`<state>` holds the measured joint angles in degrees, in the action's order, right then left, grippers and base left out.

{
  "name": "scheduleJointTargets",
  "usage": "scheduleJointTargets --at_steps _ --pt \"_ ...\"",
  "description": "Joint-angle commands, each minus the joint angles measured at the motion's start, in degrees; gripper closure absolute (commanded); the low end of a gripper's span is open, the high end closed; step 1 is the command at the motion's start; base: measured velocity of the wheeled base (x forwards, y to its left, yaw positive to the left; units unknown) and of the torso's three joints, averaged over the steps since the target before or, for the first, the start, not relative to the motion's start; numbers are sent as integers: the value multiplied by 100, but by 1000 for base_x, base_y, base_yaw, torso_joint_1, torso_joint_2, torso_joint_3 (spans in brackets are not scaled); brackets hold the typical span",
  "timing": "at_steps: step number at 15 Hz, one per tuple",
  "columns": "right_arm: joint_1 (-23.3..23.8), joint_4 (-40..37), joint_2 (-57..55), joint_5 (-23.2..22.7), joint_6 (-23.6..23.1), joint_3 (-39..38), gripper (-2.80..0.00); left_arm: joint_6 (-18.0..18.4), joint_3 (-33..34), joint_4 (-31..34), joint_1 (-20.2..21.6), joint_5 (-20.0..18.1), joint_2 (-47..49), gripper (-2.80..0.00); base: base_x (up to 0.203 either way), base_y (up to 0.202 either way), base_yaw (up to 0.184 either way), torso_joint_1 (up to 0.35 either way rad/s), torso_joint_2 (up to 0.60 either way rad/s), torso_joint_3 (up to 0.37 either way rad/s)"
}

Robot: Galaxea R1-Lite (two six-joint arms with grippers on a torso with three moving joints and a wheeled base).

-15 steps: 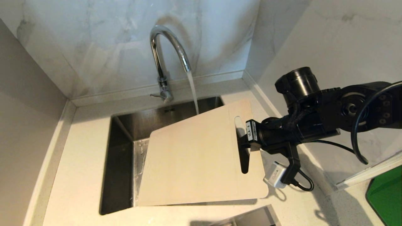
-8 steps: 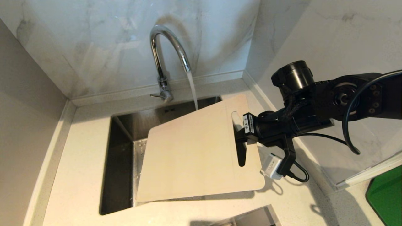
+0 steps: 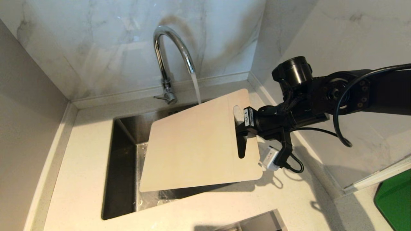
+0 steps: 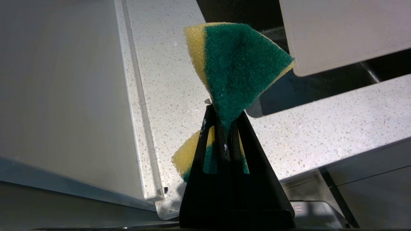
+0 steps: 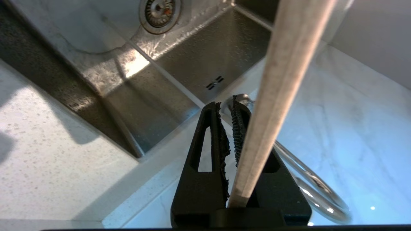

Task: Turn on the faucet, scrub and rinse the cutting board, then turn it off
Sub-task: Scrub the cutting board underwater

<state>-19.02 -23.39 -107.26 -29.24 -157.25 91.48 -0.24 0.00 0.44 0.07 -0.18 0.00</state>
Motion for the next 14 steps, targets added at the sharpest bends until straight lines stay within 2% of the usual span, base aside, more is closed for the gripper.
scheduleJointTargets --at_steps 1,14 --pt "3 -7 -157 -20 -89 169 0 -11 18 0 1 1 -18 0 0 0 0 0 0 0" --pt "3 10 -631 -117 -89 809 0 -2 18 0 1 1 -16 0 0 0 0 0 0 0"
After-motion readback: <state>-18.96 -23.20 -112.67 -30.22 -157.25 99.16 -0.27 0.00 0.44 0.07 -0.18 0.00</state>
